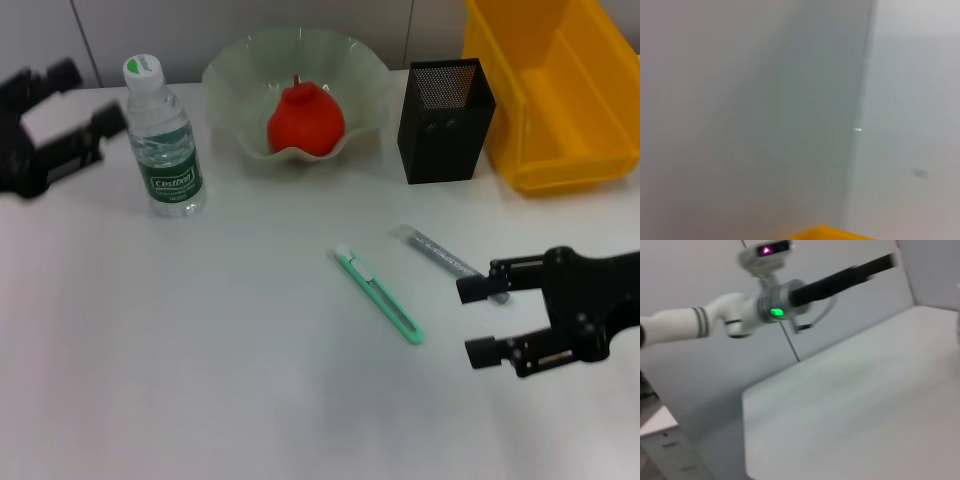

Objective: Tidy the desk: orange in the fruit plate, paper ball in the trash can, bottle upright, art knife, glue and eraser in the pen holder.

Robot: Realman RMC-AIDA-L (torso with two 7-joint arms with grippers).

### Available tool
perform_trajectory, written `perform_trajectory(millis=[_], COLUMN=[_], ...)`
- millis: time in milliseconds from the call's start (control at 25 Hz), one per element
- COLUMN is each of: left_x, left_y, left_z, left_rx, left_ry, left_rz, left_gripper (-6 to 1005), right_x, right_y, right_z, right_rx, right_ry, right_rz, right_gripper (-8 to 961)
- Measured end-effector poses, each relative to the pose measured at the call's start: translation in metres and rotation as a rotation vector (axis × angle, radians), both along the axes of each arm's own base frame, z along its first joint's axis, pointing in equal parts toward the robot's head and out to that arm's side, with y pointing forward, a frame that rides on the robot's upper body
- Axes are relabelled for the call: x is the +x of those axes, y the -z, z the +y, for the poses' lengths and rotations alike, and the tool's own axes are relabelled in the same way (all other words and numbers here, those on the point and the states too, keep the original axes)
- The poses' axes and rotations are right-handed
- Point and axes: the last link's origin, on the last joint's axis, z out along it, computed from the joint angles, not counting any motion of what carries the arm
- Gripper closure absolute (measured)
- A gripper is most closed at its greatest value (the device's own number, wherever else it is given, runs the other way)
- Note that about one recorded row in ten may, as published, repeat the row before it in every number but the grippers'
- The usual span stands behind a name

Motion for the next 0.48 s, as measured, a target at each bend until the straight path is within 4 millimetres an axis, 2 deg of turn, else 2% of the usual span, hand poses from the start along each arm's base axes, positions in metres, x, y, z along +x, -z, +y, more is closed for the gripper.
perform_trajectory(millis=[40, 160, 200, 240, 360, 400, 480], left_x=[0.0, -0.003, -0.003, -0.004, -0.008, -0.011, -0.012], left_y=[0.0, 0.003, 0.005, 0.007, 0.014, 0.019, 0.02], left_z=[0.0, -0.024, -0.03, -0.035, -0.048, -0.054, -0.055], left_rx=[0.0, -0.122, -0.156, -0.187, -0.278, -0.321, -0.333], left_ry=[0.0, 0.096, 0.12, 0.136, 0.163, 0.168, 0.168], left_rz=[0.0, 0.035, 0.047, 0.059, 0.095, 0.112, 0.115], left_gripper=[184, 184, 184, 184, 185, 185, 185], right_x=[0.0, -0.011, -0.02, -0.02, -0.037, -0.047, -0.053], right_y=[0.0, -0.007, -0.011, -0.011, -0.017, -0.019, -0.02], right_z=[0.0, 0.007, 0.012, 0.012, 0.019, 0.024, 0.027], right_rx=[0.0, -0.011, -0.023, -0.023, -0.023, -0.019, -0.011], right_ry=[0.0, 0.017, 0.036, 0.036, 0.05, 0.067, 0.075], right_rz=[0.0, -0.072, -0.148, -0.148, -0.313, -0.421, -0.477], right_gripper=[147, 147, 147, 147, 147, 147, 148])
